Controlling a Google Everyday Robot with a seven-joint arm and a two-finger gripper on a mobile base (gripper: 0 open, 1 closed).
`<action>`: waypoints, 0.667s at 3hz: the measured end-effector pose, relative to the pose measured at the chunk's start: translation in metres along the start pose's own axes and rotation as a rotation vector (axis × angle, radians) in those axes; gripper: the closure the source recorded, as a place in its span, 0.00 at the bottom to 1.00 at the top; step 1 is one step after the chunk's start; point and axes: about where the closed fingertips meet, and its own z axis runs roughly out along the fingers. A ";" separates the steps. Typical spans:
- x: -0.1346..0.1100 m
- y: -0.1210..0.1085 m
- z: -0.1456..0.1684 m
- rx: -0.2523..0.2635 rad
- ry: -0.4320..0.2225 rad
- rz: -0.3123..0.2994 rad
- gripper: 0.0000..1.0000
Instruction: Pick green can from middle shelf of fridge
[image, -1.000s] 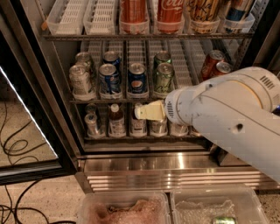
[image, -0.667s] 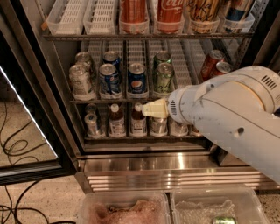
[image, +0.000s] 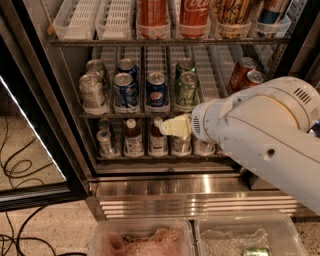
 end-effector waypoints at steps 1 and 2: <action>-0.001 0.005 0.012 0.021 -0.005 -0.015 0.00; -0.007 0.006 0.025 0.066 -0.022 -0.017 0.00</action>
Offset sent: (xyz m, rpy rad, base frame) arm 0.0605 0.0080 -0.0111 -0.0674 -0.1658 -0.2211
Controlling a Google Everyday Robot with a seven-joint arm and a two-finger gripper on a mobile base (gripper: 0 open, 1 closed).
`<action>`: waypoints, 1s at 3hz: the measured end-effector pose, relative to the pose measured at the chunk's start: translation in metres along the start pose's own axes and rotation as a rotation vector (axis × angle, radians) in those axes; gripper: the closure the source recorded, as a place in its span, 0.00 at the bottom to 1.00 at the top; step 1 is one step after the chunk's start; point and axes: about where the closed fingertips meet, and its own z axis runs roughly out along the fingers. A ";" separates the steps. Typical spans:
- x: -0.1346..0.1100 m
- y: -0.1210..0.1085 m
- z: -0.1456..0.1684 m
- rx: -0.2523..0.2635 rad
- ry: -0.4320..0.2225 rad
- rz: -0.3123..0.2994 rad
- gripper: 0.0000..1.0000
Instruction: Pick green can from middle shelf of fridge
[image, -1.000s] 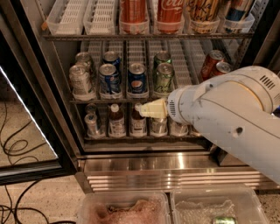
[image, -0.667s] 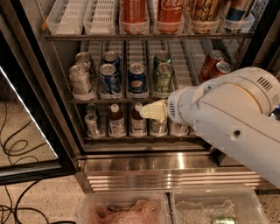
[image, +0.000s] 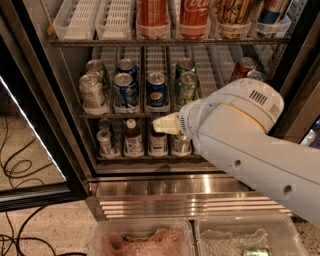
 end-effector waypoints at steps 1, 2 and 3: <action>0.005 0.006 0.005 0.068 -0.004 -0.024 0.00; 0.005 0.006 0.006 0.074 -0.005 -0.025 0.00; 0.004 0.004 0.007 0.112 -0.013 -0.003 0.00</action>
Offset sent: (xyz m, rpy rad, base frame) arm -0.0004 0.0052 -0.0068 -0.0495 -0.0190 -0.0315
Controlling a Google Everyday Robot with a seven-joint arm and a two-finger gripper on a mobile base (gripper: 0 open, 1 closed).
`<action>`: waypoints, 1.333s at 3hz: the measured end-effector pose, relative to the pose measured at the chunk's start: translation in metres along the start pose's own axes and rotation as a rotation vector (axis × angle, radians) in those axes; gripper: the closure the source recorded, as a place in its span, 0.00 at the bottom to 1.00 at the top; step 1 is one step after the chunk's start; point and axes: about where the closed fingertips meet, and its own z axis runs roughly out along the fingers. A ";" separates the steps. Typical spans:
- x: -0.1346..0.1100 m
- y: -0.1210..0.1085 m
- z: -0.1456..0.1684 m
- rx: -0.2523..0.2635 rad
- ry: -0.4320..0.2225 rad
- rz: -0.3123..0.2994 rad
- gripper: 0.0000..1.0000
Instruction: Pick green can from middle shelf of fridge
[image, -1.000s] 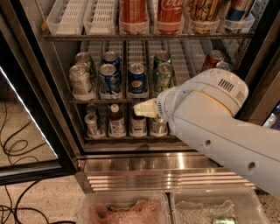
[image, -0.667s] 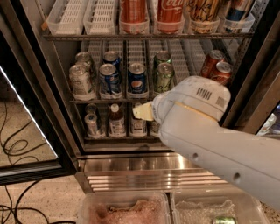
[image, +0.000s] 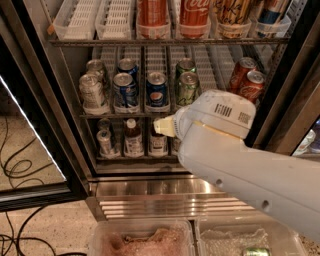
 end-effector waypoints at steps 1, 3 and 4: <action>0.014 0.035 0.022 0.064 0.015 -0.056 0.00; -0.006 0.025 0.032 0.266 -0.074 -0.186 0.00; -0.008 0.025 0.031 0.267 -0.073 -0.218 0.00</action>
Offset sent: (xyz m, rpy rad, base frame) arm 0.0319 -0.0311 0.0037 0.0885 -0.4318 -0.8152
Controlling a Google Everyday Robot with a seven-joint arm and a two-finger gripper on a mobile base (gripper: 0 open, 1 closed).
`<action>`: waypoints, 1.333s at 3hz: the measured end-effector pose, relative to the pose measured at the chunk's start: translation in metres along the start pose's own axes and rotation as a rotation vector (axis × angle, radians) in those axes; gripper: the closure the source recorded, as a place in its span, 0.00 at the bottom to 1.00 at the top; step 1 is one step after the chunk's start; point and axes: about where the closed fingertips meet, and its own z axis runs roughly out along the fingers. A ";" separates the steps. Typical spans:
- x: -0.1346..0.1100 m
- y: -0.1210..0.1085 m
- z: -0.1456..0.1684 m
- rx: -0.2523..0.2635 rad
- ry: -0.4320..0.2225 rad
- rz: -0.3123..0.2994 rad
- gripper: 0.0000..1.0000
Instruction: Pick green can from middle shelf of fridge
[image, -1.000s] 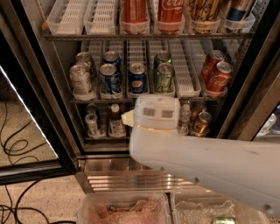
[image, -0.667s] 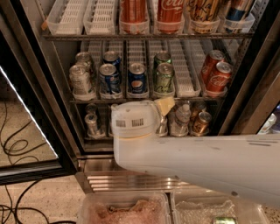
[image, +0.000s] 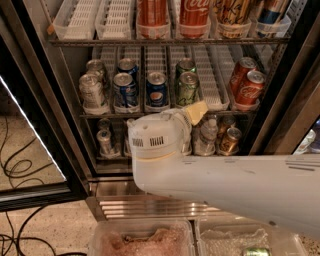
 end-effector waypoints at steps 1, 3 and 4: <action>-0.003 0.003 0.000 0.043 -0.011 -0.029 0.00; 0.001 0.113 0.044 0.134 -0.137 -0.267 0.00; -0.011 0.122 0.044 0.182 -0.191 -0.336 0.00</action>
Offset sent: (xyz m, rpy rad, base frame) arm 0.0029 -0.0109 -0.0043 -0.1788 -0.5202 -0.6000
